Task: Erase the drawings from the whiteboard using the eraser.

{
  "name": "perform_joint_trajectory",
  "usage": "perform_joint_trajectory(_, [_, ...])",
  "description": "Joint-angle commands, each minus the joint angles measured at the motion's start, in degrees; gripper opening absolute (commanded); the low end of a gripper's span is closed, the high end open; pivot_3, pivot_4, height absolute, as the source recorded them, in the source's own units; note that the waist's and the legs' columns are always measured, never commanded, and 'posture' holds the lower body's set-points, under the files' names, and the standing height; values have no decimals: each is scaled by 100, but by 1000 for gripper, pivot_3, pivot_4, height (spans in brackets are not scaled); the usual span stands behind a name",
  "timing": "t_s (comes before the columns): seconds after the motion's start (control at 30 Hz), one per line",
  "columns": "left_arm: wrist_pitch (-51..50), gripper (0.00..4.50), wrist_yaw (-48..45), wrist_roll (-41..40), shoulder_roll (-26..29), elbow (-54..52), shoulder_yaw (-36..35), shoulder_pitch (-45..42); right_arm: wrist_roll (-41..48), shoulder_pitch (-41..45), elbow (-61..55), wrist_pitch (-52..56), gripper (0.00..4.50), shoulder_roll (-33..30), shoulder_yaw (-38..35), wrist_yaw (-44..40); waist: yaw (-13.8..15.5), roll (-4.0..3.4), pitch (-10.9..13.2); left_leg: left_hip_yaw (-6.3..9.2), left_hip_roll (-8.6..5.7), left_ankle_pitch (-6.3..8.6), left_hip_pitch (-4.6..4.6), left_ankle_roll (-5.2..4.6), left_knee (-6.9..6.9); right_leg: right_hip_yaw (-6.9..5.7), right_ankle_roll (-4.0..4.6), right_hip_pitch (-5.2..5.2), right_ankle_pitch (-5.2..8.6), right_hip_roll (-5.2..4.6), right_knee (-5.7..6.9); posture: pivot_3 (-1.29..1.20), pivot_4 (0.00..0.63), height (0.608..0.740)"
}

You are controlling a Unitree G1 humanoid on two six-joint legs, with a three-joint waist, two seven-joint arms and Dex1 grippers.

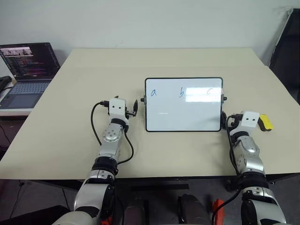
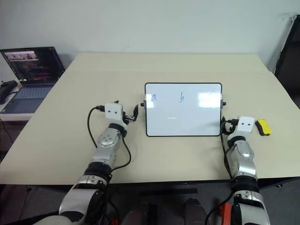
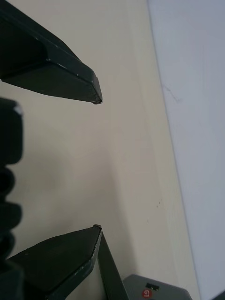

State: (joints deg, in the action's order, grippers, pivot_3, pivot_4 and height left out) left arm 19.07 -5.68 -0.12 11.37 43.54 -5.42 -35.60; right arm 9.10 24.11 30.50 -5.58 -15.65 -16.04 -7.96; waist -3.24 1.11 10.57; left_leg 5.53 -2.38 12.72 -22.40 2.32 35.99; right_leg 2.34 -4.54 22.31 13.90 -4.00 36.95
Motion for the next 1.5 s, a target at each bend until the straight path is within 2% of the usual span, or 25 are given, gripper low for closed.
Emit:
perform_joint_trajectory(0.03, [62,4500,-52,-53,94,-105,-62,32,-27,113,-96,74,4485,-75,120,-120,1,0,0,0,0,0,0,0,0,0,0,0,0,0,0,0,150,740])
perform_joint_trajectory(0.47, [-63,4500,-641,-143,-76,-381,168,342,-1,71,-95,134,4485,-331,-6,-257,9,0,0,-1,0,0,0,0,1,1,0,-1,0,0,-1,0,150,740])
perform_joint_trajectory(0.63, [-414,4500,-1033,-316,102,-1116,166,681,83,-50,-592,407,4485,-393,-18,-314,12,0,0,1,0,0,-3,0,-4,1,1,3,0,-1,0,0,150,740])
perform_joint_trajectory(0.73, [-829,4500,-1769,-743,567,-1622,-29,910,65,-135,-784,521,4485,-508,-4,-417,4,0,0,-1,1,0,-3,0,-3,1,1,4,0,-1,1,0,150,740])
perform_joint_trajectory(0.87, [-1723,4500,-3147,-1754,1522,-2703,-380,1181,133,-186,-1022,764,4485,-611,-55,-466,-7,-1,1,2,6,0,-2,0,-6,-1,6,5,3,3,2,0,150,740])
perform_joint_trajectory(0.97, [-2638,4500,-4221,-2395,2213,-3494,-286,1322,136,-203,-1042,830,4485,-669,-12,-560,2,-4,3,4,7,0,-4,1,-8,-2,11,6,5,3,2,0,150,740])
perform_joint_trajectory(1.07, [-3579,4500,-4827,-3033,2465,-4244,-49,1073,135,-204,-1010,857,4485,-706,-53,-523,86,-5,4,5,5,0,-3,0,-6,-3,11,1,6,-5,-2,0,150,740])
perform_joint_trajectory(1.23, [-4309,4500,-5101,-3444,1811,-4893,680,614,189,-273,-1228,949,4485,-832,-152,-527,142,-3,4,8,0,0,-6,0,-2,-9,10,-1,6,-6,-4,0,150,740])
perform_joint_trajectory(1.4, [-3996,4500,-5394,-2824,819,-4454,1885,308,318,-418,-1488,1187,4485,-1162,-488,-540,143,-3,4,2,0,0,-7,0,-5,-4,10,0,6,-5,-5,0,150,740])
perform_joint_trajectory(1.5, [-3601,4500,-5582,-2420,406,-3976,2314,169,435,-486,-1457,1379,4485,-1476,-726,-657,129,-3,5,-2,-1,0,-8,0,-4,-1,10,1,6,-4,-7,0,150,740])
